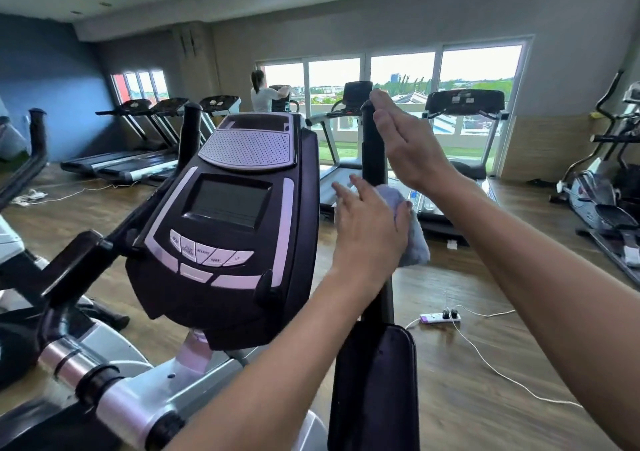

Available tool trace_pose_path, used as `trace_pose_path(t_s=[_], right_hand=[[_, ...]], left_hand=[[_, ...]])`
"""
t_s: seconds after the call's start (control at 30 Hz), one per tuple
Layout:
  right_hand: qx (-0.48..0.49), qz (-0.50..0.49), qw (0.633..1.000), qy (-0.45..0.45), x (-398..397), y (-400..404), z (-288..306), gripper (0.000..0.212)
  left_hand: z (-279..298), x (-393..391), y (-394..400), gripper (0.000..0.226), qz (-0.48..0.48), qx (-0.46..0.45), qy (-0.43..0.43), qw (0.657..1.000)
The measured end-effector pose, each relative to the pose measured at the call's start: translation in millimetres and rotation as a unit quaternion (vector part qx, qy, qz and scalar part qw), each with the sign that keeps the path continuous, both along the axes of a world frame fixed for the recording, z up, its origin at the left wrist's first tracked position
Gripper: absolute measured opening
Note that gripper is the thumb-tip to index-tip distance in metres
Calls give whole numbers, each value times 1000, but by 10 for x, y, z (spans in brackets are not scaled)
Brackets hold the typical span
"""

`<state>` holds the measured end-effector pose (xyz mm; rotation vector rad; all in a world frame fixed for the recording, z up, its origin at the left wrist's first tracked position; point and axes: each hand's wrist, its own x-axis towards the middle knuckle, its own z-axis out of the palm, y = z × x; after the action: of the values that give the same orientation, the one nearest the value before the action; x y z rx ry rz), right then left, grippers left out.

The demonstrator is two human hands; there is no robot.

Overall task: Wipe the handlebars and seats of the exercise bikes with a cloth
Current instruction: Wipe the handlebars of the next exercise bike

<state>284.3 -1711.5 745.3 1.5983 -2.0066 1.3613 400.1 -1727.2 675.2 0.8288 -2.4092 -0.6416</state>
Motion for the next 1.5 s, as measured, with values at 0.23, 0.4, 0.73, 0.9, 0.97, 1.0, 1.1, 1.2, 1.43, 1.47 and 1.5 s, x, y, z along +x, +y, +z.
trace_pose_path(t_s=[0.23, 0.4, 0.73, 0.9, 0.97, 1.0, 1.1, 1.2, 1.43, 1.47, 1.5], right_hand=[[-1, -3, 1000, 3, -1, -15, -22, 50], [7, -16, 1000, 15, -4, -13, -8, 50], [2, -10, 1000, -10, 85, 3, -10, 51], [27, -50, 998, 25, 125, -12, -28, 42], [34, -59, 997, 44, 127, 2, -16, 41], [40, -63, 995, 64, 135, 8, -20, 42], [70, -72, 988, 116, 123, 39, -48, 56], [112, -100, 980, 134, 125, 100, -32, 70], [167, -133, 970, 117, 300, 597, 281, 47], [149, -128, 975, 101, 338, 680, 265, 43], [132, -123, 980, 84, 378, 766, 234, 40]], left_hand=[[-346, 540, 379, 84, -42, 11, -57, 997], [-14, 83, 56, 84, -4, -3, -47, 999], [-274, 400, 278, 83, -12, -7, -69, 998], [12, 33, 127, 82, 34, -63, -45, 996], [-60, 66, 198, 83, 35, -85, -51, 994], [-128, 137, 252, 84, 32, -91, -64, 993], [-305, 354, 375, 85, 11, -80, -102, 992], [-194, 261, 236, 80, 1, -51, -54, 997], [284, 127, -94, 46, -24, -53, 47, 997], [371, 228, -102, 46, -23, -62, 70, 995], [450, 361, -100, 48, -18, -69, 104, 992]])
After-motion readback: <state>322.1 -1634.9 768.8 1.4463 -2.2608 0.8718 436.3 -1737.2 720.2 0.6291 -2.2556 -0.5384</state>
